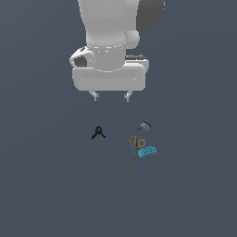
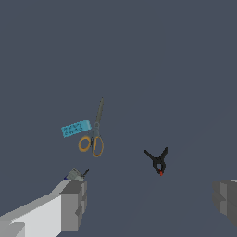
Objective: Pick up a designated object from a clutter of objects.
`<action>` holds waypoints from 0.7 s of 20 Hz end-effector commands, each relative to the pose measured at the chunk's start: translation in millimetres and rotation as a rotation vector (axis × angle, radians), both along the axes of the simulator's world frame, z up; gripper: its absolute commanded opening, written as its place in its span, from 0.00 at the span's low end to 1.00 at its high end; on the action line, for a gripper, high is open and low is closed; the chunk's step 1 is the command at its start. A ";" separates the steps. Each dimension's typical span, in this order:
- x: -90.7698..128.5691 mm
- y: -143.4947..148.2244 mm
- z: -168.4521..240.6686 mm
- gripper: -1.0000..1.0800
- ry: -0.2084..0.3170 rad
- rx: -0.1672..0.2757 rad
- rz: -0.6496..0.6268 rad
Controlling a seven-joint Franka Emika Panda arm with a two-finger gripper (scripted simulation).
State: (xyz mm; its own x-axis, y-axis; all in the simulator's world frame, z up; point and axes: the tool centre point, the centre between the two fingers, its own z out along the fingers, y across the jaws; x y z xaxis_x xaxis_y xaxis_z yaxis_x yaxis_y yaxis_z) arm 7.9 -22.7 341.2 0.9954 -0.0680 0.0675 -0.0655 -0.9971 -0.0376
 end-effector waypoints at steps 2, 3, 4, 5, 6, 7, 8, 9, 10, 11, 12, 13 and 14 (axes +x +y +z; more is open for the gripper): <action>-0.1 0.5 0.6 0.96 0.000 0.000 0.000; -0.1 0.3 0.2 0.96 0.000 0.000 0.000; 0.0 -0.3 -0.7 0.96 0.000 0.000 0.000; 0.1 -0.6 -2.2 0.96 0.000 0.000 0.001; 0.3 -1.5 -4.3 0.96 0.001 0.000 0.002; 0.5 -2.5 -7.1 0.96 0.001 -0.001 0.004; 0.7 -3.7 -10.6 0.96 0.002 -0.001 0.005; 0.9 -5.2 -14.6 0.96 0.003 -0.002 0.007; 1.1 -6.9 -19.2 0.96 0.004 -0.003 0.009; 1.3 -8.7 -24.4 0.96 0.005 -0.004 0.011; 1.4 -10.8 -30.1 0.96 0.006 -0.005 0.014; 1.4 -13.1 -36.3 0.96 0.007 -0.006 0.016; 1.3 -15.6 -43.2 0.96 0.008 -0.007 0.019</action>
State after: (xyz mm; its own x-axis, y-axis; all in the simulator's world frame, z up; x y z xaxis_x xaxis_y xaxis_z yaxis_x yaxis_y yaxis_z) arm 9.4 -34.7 307.8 0.9967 -0.0522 0.0620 -0.0503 -0.9982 -0.0315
